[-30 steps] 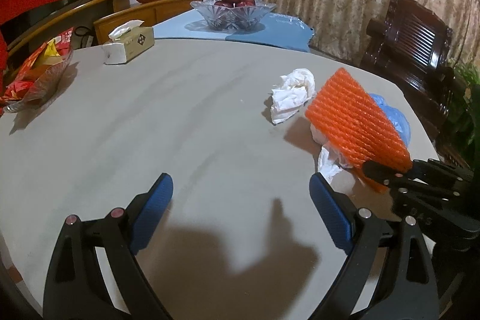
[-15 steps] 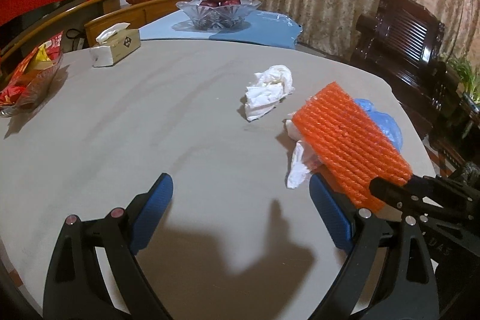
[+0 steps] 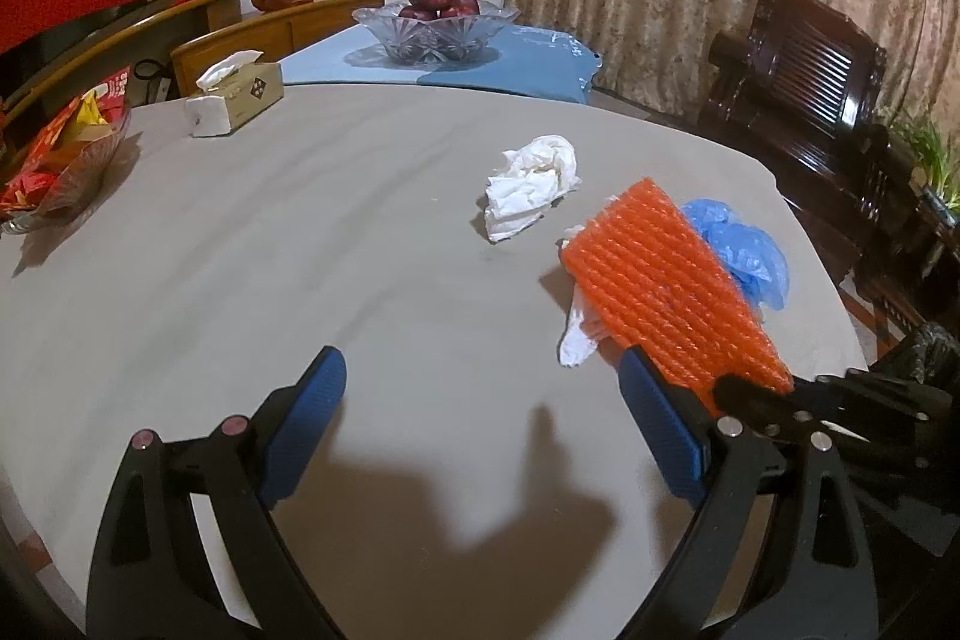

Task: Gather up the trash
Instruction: 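Grasp the orange foam net with the right gripper and lift it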

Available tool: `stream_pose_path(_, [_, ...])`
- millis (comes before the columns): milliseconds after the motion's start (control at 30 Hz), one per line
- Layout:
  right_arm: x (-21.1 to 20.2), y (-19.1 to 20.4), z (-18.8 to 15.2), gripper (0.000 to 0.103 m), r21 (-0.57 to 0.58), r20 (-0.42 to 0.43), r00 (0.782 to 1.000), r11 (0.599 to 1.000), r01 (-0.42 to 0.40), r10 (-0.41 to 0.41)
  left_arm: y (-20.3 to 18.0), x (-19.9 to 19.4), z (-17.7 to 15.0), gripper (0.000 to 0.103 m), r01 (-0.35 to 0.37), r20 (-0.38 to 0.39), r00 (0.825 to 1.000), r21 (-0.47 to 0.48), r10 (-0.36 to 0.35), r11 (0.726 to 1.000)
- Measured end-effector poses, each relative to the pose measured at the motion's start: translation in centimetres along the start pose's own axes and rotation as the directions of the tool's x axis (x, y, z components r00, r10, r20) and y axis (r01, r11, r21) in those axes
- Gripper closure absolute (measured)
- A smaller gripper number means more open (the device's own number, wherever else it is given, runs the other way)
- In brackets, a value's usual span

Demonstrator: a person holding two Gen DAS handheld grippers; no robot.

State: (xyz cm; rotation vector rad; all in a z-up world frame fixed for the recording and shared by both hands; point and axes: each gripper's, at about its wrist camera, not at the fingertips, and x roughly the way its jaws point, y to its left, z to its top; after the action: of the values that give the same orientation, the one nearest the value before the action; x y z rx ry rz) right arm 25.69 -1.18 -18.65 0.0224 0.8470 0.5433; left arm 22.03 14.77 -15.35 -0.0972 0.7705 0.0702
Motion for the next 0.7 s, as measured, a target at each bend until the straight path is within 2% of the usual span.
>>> stream_pose_path(67, [0.3, 0.1, 0.0, 0.087, 0.003, -0.010, 1.000, 1.000, -0.003, 0.003, -0.1, -0.1, 0.0, 0.013, 0.002, -0.001, 1.000, 0.001, -0.002, 1.000])
stream_pose_path(167, [0.0, 0.1, -0.1, 0.093, 0.003, -0.004, 1.000, 1.000, -0.002, 0.002, -0.3, -0.5, -0.1, 0.013, 0.000, 0.003, 1.000, 0.006, 0.000, 1.000])
stream_pose_path(400, [-3.7, -1.3, -0.1, 0.093, 0.054, 0.079, 0.997, 0.999, -0.007, 0.003, -0.5, -0.8, 0.0, 0.013, 0.005, 0.006, 1.000, 0.008, -0.005, 1.000])
stream_pose_path(533, [-5.5, -2.8, 0.0, 0.093, 0.087, 0.114, 0.993, 0.996, 0.033, -0.043, -1.5, -0.8, 0.2, 0.014, 0.022, 0.010, 1.000, 0.017, -0.022, 1.000])
stream_pose_path(700, [-6.5, -5.3, 0.1, 0.093, 0.130, 0.118, 0.987, 0.987, 0.092, -0.107, -4.0, -0.2, 0.4, 0.015, 0.057, 0.009, 0.998, 0.042, -0.057, 0.997])
